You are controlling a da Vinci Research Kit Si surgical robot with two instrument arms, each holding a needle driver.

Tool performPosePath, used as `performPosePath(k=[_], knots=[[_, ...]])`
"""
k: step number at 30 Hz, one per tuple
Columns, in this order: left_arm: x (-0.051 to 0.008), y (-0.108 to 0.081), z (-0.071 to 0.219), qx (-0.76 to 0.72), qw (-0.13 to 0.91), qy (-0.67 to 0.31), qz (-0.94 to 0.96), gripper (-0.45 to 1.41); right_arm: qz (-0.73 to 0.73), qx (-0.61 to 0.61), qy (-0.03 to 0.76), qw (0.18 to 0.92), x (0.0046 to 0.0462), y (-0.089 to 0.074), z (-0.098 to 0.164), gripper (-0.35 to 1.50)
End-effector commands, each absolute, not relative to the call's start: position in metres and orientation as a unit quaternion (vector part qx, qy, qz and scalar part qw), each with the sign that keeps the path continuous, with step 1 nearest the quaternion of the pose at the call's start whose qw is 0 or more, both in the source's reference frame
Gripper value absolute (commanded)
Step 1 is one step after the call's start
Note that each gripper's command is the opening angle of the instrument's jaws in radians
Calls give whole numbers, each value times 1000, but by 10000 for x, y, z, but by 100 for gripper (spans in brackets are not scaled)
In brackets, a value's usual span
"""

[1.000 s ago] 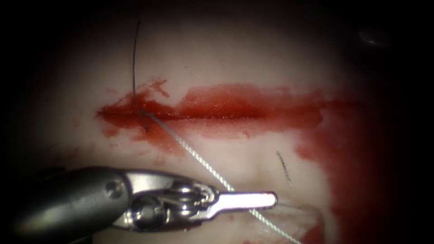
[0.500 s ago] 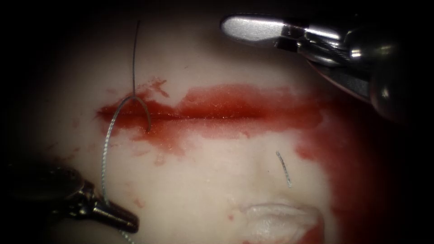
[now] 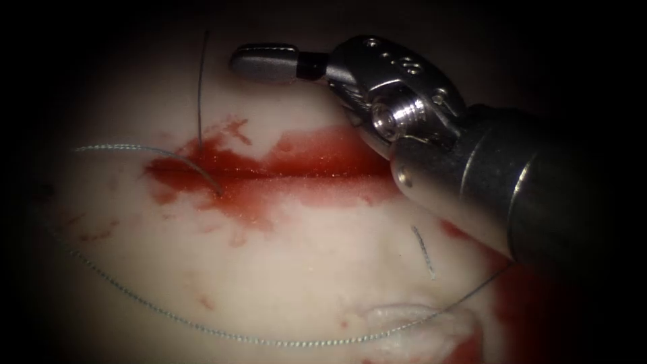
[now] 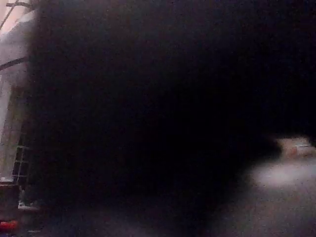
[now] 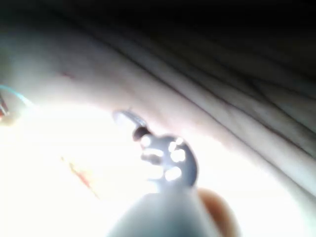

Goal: Wound Closure

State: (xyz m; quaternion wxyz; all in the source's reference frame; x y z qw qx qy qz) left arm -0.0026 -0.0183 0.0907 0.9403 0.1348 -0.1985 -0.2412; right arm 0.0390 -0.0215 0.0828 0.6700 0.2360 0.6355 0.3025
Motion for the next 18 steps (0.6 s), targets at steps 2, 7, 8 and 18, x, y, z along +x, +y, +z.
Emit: performPosePath(k=[2,7,8,18], knots=[[-29,-166,900,119,939,-204,-251,-45,292,233,633,678,399,-211,847,-35],[-33,-166,899,129,923,-232,-277,-45,282,243,626,685,399,-215,852,-35],[-36,-167,899,140,917,-240,-287,-45,283,244,625,685,399,-214,849,-35],[-56,-187,902,244,808,-265,-467,118,315,255,636,656,374,-195,818,-35]])
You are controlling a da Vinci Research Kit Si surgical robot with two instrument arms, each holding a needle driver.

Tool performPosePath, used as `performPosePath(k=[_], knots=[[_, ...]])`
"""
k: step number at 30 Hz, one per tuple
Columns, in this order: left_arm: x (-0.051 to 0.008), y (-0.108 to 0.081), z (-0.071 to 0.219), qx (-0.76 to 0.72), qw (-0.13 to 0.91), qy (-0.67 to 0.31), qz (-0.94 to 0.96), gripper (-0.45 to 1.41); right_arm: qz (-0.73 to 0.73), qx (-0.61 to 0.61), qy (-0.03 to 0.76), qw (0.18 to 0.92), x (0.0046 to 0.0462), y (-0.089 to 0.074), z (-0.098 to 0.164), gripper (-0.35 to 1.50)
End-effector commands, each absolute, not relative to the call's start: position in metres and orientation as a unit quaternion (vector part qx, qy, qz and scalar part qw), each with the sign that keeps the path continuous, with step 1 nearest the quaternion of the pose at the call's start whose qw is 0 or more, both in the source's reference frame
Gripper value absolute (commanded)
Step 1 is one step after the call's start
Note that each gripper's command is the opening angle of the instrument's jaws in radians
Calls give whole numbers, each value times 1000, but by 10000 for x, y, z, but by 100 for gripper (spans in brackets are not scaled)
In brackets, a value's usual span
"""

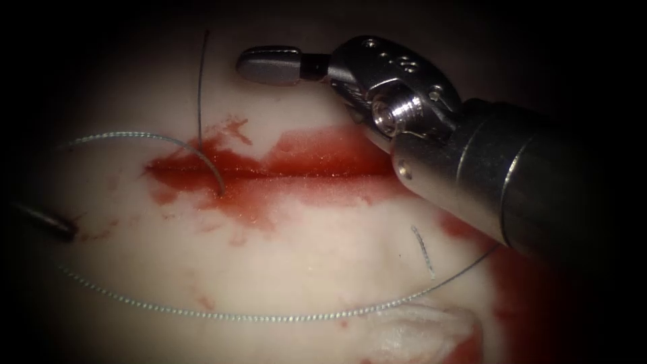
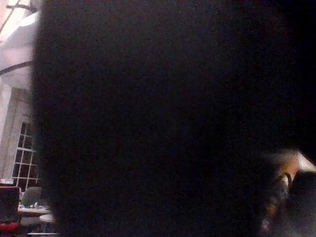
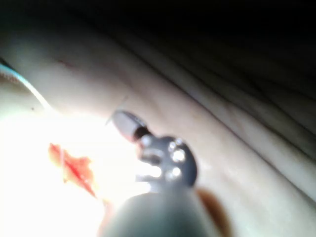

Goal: Wound Closure

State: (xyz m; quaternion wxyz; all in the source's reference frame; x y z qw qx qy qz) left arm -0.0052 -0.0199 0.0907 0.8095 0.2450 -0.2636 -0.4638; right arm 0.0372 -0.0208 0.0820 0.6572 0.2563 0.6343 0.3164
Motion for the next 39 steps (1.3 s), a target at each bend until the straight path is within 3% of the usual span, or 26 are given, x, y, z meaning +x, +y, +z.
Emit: performPosePath(k=[1,10,13,16,18,23,29,39], knots=[[-52,-188,899,262,790,-257,-491,124,318,254,637,655,370,-194,817,-35],[0,-174,846,267,824,-224,-447,128,335,254,635,648,336,-186,805,-35],[27,-156,822,239,828,-221,-457,118,338,256,636,645,330,-185,800,-35],[52,-128,803,175,808,-253,-502,124,337,260,636,644,327,-186,796,-35],[55,-115,787,136,819,-284,-479,113,337,262,635,643,325,-186,793,-35],[7,-113,725,91,790,-436,-422,91,341,268,634,640,317,-185,791,-35],[-89,-147,691,133,767,-513,-362,89,345,269,633,639,310,-183,790,-35],[-193,-221,775,187,827,-452,-278,92,370,261,639,622,274,-163,776,-35]])
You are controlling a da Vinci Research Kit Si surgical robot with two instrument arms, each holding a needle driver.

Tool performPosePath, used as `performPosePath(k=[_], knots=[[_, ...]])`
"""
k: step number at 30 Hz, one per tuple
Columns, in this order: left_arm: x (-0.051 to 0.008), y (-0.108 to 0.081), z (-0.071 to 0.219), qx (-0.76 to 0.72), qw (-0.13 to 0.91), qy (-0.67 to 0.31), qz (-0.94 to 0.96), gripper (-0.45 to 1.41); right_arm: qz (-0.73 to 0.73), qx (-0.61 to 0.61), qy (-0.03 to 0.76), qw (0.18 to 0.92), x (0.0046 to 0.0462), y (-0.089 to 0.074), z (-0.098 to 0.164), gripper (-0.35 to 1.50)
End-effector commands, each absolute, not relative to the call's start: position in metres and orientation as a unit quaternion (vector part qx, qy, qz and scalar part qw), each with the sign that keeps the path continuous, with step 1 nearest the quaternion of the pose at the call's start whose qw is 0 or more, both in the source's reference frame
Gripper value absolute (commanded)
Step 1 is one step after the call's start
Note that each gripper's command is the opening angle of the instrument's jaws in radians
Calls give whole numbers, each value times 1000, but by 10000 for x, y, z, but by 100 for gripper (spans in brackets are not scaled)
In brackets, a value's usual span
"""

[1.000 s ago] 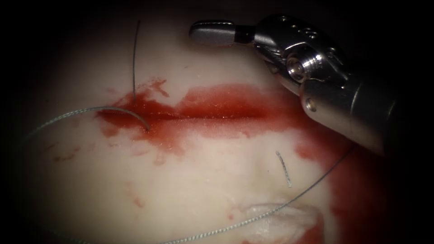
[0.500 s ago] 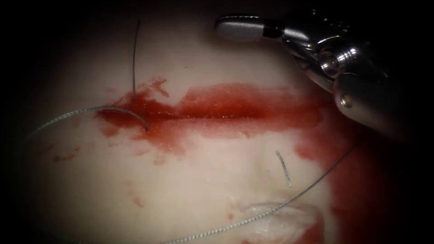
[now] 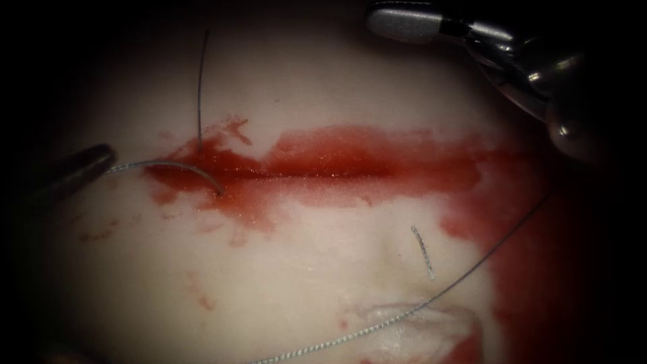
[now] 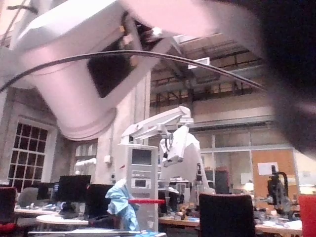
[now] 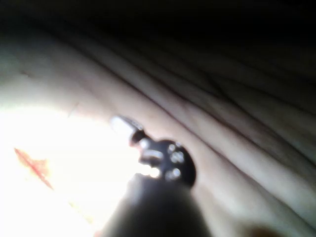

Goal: Wound Closure

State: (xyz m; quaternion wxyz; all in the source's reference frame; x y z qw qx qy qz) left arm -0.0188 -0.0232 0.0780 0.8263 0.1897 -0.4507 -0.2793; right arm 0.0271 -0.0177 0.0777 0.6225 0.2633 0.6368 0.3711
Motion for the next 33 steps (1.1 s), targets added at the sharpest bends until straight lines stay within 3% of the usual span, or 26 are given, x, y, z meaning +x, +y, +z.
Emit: performPosePath(k=[1,5,17,22,29,30,33], knots=[[-198,-227,786,191,832,-444,-273,94,372,259,638,622,271,-161,776,-35],[-213,-254,828,205,854,-414,-238,96,384,257,636,619,268,-161,777,-35],[-239,-293,877,229,891,-348,-179,72,377,286,633,613,292,-177,775,-35],[-250,-296,892,206,914,-296,-184,42,376,292,632,612,299,-181,772,-35],[-263,-293,923,181,931,-254,-189,35,372,297,632,612,303,-184,769,-35],[-263,-294,927,180,932,-252,-188,32,373,297,632,612,304,-184,768,-35],[-260,-294,934,184,931,-249,-193,-8,374,298,631,611,304,-184,766,-35]])
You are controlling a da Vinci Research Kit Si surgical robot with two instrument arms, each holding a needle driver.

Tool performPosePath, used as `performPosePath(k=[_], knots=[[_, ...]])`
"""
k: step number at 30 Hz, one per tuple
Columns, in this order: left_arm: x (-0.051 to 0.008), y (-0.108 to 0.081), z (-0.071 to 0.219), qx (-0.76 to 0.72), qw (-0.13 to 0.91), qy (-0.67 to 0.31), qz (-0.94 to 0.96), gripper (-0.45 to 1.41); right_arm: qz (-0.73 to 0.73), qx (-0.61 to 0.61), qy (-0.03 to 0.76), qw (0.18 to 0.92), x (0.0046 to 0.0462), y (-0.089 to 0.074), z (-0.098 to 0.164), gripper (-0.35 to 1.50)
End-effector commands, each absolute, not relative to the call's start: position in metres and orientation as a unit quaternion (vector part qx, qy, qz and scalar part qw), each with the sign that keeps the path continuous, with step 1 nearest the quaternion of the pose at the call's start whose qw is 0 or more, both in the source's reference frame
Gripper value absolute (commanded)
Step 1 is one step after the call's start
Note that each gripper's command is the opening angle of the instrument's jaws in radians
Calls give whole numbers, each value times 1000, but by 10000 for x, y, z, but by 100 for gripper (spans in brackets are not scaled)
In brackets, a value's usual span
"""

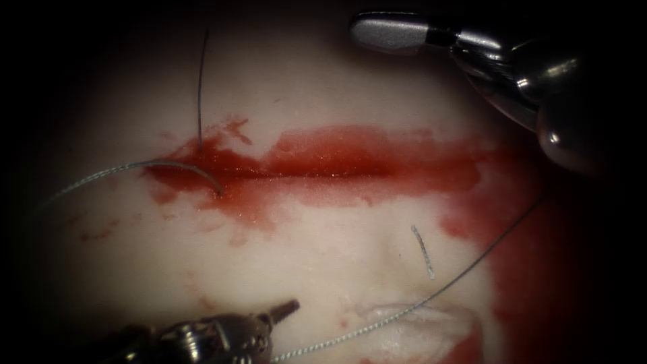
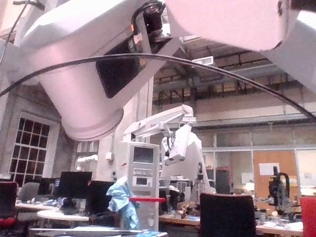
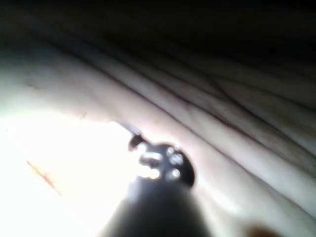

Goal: Wound Closure

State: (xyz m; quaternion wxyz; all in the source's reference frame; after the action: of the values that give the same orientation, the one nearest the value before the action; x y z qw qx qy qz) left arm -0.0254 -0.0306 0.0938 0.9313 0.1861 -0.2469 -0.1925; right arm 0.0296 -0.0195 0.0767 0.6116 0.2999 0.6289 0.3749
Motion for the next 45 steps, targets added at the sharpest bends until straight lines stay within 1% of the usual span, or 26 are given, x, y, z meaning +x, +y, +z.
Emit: performPosePath(k=[1,2,15,18,19,21,24,28,32,34,37,40,45], knots=[[-259,-294,935,184,931,-248,-193,-22,374,298,631,611,305,-184,765,-35],[-259,-294,935,184,932,-245,-193,-45,374,299,631,611,305,-184,764,-35],[-251,-284,920,209,924,-243,-207,-45,373,307,630,609,307,-185,760,-35],[-242,-278,909,198,936,-257,-138,-45,372,308,630,609,310,-186,760,-35],[-237,-278,905,192,938,-267,-108,-45,369,310,631,608,311,-187,759,-35],[-218,-285,895,215,913,-346,-4,-45,362,315,619,621,319,-191,757,-35],[-200,-286,884,243,888,-390,37,-45,357,314,621,623,328,-192,756,-35],[-175,-262,869,251,876,-405,80,-45,348,319,622,624,337,-197,753,-35],[-140,-244,873,207,906,-356,99,-45,343,324,621,626,344,-202,750,-35],[-133,-242,880,195,907,-353,123,-45,342,322,622,627,351,-205,751,-35],[-138,-247,887,172,897,-369,175,-45,340,319,616,635,362,-211,757,-35],[-159,-258,884,162,888,-381,199,-45,332,307,600,660,379,-217,765,-35],[-188,-275,865,172,873,-395,229,-45,326,281,605,670,407,-215,770,-35]])
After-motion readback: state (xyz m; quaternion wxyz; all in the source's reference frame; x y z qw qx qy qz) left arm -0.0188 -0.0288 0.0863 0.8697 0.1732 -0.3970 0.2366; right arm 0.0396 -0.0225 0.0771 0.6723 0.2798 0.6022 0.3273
